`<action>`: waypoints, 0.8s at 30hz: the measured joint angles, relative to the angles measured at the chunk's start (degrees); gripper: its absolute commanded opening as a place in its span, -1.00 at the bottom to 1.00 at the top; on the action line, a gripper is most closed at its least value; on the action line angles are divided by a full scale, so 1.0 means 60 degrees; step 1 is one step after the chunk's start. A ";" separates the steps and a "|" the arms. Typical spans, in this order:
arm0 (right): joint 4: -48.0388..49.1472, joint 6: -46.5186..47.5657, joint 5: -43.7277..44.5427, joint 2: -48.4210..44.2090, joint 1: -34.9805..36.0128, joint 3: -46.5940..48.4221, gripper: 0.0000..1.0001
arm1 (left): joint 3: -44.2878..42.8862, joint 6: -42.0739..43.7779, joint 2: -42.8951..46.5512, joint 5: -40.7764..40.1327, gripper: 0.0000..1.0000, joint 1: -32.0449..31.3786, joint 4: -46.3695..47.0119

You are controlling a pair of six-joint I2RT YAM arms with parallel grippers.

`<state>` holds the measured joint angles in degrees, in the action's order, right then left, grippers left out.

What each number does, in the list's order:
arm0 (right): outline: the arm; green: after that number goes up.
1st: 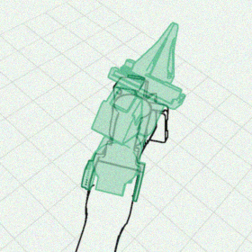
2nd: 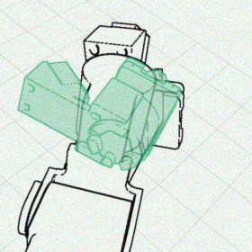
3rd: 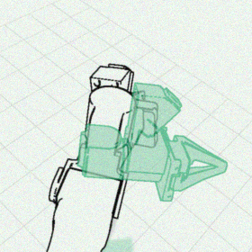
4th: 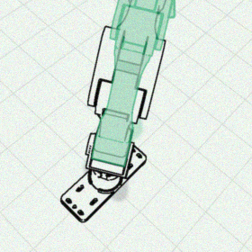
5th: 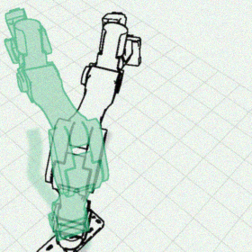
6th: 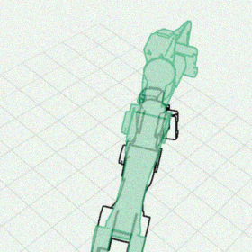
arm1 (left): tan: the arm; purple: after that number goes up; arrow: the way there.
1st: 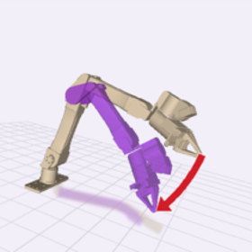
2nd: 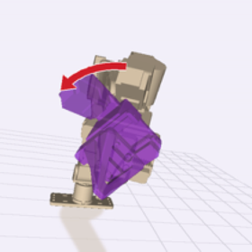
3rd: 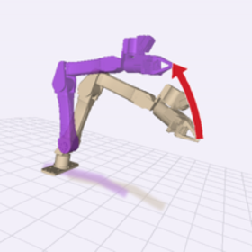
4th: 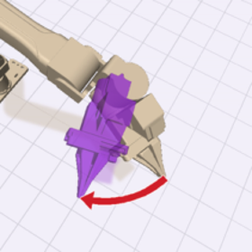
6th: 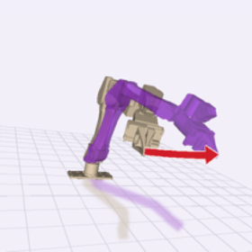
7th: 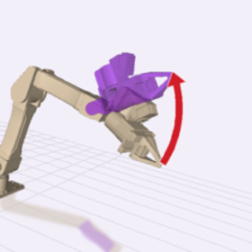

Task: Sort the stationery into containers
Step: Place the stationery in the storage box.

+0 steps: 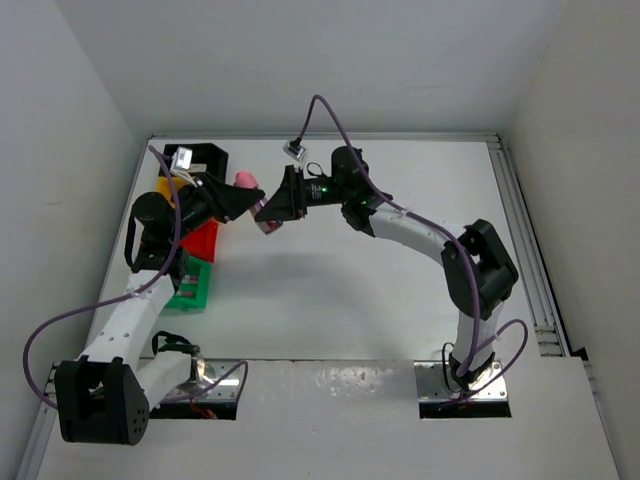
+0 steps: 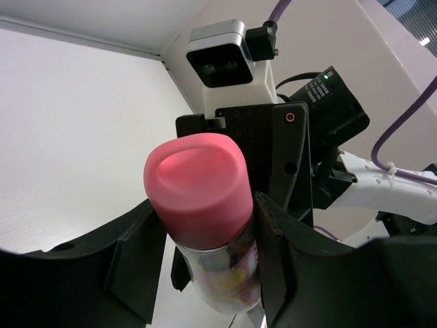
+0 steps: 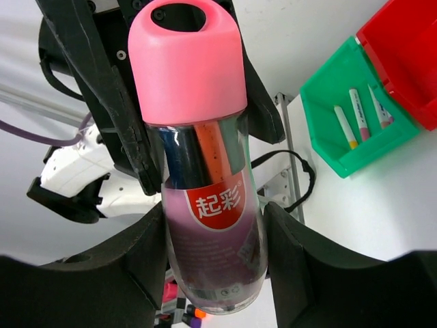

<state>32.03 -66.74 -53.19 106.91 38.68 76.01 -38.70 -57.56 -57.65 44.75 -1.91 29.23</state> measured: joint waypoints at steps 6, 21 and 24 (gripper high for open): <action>-0.1581 0.1348 0.0160 -0.0018 -0.0142 0.0423 0.37 | -0.1759 0.2561 -0.0455 0.0408 -1.00 0.0131 -0.3381; -0.6076 0.5388 0.0375 -0.2437 -0.2965 -0.1129 0.32 | -0.8342 1.7872 -0.4535 -0.2481 -1.00 0.2747 -1.4870; -0.6470 0.5803 0.0441 -0.2616 -0.2881 -0.1421 0.29 | -0.8025 1.8903 -0.5198 -0.2710 -0.99 0.2841 -1.5289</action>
<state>-6.79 -31.92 -50.54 91.22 21.39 67.48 -86.85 55.86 -88.84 28.49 15.14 -62.50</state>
